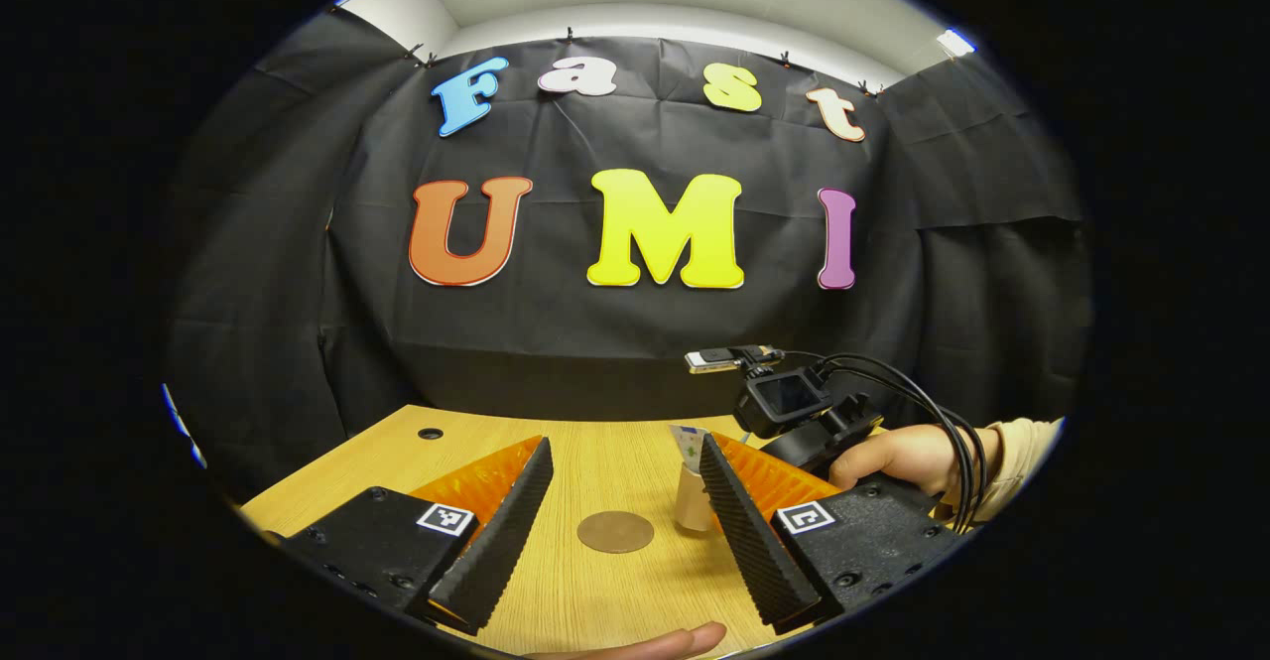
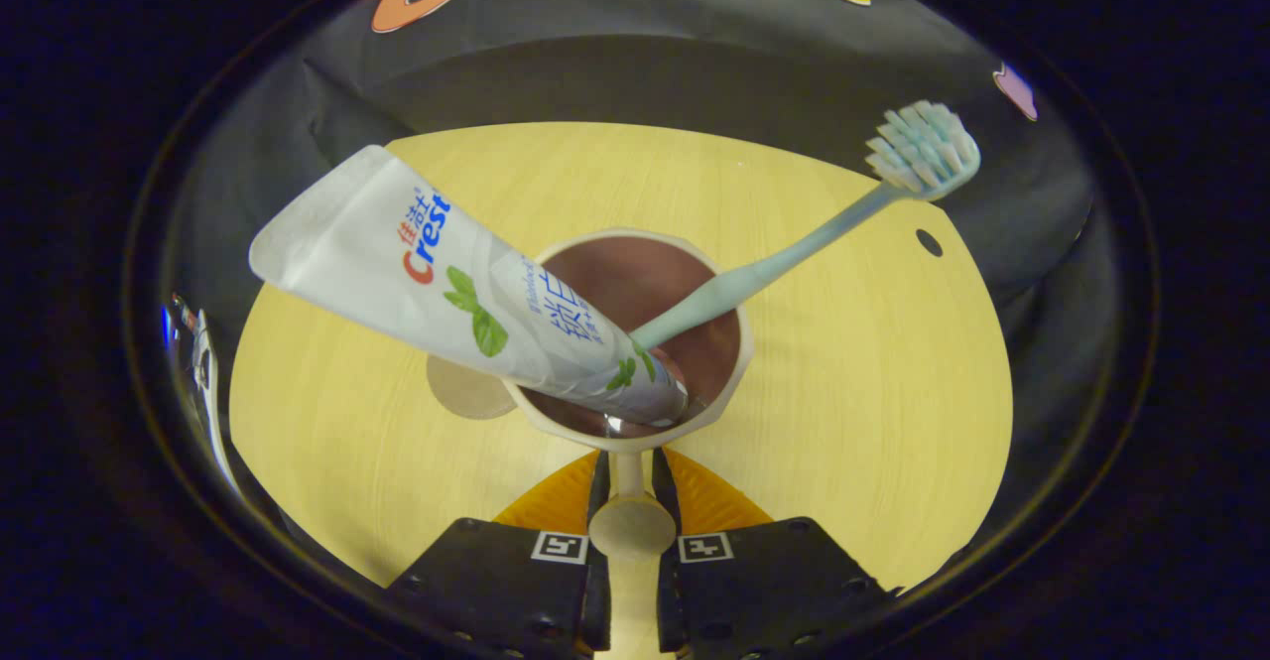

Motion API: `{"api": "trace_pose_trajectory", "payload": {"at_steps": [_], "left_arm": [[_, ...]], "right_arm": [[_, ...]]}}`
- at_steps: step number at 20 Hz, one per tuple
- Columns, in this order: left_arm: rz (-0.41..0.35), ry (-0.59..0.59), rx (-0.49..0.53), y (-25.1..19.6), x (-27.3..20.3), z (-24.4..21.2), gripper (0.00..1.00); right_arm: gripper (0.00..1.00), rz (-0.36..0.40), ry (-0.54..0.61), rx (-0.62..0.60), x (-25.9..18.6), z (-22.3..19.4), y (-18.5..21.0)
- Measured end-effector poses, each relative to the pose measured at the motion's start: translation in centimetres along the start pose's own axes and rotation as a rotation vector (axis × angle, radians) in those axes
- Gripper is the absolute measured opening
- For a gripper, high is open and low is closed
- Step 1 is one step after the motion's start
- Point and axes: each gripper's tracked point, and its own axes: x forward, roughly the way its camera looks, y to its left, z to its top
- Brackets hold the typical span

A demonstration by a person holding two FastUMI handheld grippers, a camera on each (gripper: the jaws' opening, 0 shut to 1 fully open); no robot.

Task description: Put the toothbrush and toothpaste on the desktop into the cup, then pick up the cup and place it on the coaster on the desktop.

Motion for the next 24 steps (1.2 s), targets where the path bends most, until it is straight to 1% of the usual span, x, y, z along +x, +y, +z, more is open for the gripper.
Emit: {"api": "trace_pose_trajectory", "payload": {"at_steps": [2, 4, 7, 10, 11, 12, 15, 16, 17, 18, 19, 21, 23, 24], "left_arm": [[0.003, -0.004, 0.014, 0.1, -0.5, 0.3, 0.95], [0.019, -0.027, 0.05, 0.5, -1.0, 1.2, 0.95], [0.029, -0.039, 0.043, 0.9, -1.3, 1.5, 0.94], [0.032, -0.034, 0.034, 1.4, -1.2, 1.2, 0.94], [0.039, -0.034, 0.035, 1.8, -1.1, 1.2, 0.94], [0.044, -0.033, 0.032, 2.1, -1.0, 1.3, 0.95], [0.051, -0.013, 0.016, 2.3, -0.7, 0.6, 0.95], [0.047, -0.012, 0.013, 2.1, -0.6, 0.7, 0.95], [0.04, -0.014, 0.012, 2.0, -0.7, 0.8, 0.95], [0.036, -0.016, 0.012, 1.8, -0.7, 0.9, 0.95], [0.036, -0.018, 0.014, 1.8, -0.7, 0.9, 0.95], [0.033, -0.022, 0.02, 1.8, -0.8, 0.9, 0.95], [0.036, -0.022, 0.02, 1.8, -0.6, 0.9, 0.94], [0.038, -0.021, 0.019, 1.7, -0.6, 0.9, 0.95]], "right_arm": [[0.18, 0.021, 0.001, -0.04, -0.2, -0.2, 2.0], [0.18, 0.036, 0.002, -0.067, 0.0, -0.1, 3.5], [0.18, 0.062, -0.001, -0.073, 0.4, 0.0, 5.4], [0.18, 0.058, 0.005, -0.091, 1.2, 0.4, 7.2], [0.2, 0.062, 0.004, -0.088, 1.5, 0.5, 8.0], [0.18, 0.063, 0.005, -0.092, 1.8, 0.7, 8.5], [0.17, 0.049, -0.001, -0.106, 2.4, 1.4, 9.6], [0.15, 0.043, -0.003, -0.098, 2.5, 1.5, 9.6], [0.18, 0.044, 0.002, -0.085, 2.6, 1.4, 9.7], [0.15, 0.046, 0.002, -0.073, 2.6, 1.4, 9.7], [0.18, 0.047, 0.005, -0.073, 2.7, 1.3, 9.7], [0.18, 0.048, 0.013, -0.059, 3.0, 1.1, 9.8], [0.24, 0.084, 0.0, -0.032, 3.3, 1.5, 10.2], [0.28, 0.096, -0.01, -0.02, 3.4, 1.8, 10.3]]}}
